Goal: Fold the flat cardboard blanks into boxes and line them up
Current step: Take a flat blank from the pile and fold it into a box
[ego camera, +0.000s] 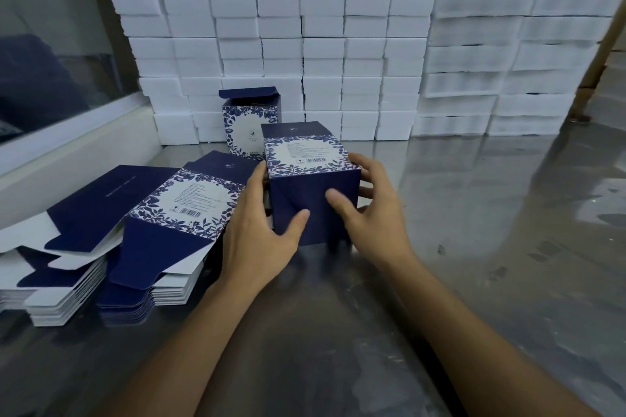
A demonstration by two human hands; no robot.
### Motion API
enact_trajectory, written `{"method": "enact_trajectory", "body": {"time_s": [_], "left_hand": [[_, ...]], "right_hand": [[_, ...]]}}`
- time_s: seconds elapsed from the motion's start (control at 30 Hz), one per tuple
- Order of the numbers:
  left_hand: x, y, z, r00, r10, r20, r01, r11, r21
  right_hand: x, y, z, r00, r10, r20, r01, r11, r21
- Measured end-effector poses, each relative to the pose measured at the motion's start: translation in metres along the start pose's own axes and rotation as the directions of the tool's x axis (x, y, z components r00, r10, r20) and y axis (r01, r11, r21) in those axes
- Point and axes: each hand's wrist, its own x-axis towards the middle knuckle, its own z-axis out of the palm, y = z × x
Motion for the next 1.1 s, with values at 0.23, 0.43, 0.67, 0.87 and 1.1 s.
{"method": "enact_trajectory", "body": {"time_s": [0.23,0.43,0.67,0.87,1.1], "left_hand": [[0.0,-0.002,-0.002,0.999,-0.006,-0.036,0.007,1.0,0.021],[0.001,0.0,-0.004,0.99,0.08,-0.117,-0.072,0.995,0.069],[-0.001,0.002,-0.005,0.996,0.038,-0.083,-0.04,0.999,-0.026],[0.0,0.011,-0.01,0.997,0.067,-0.036,-0.075,0.93,-0.36],[0.009,0.005,-0.01,0.999,-0.012,-0.053,-0.006,0.944,-0.33]], "right_hand": [[-0.001,0.004,0.001,0.997,0.024,0.074,-0.014,0.992,-0.127],[-0.004,0.0,0.003,0.993,-0.113,-0.04,0.101,0.967,-0.234],[-0.007,-0.007,0.003,0.999,-0.045,-0.014,0.045,0.999,-0.008],[-0.004,-0.005,0.002,0.985,0.032,-0.169,-0.028,0.999,0.024],[0.0,0.005,0.001,0.982,0.147,-0.121,-0.135,0.986,0.101]]}}
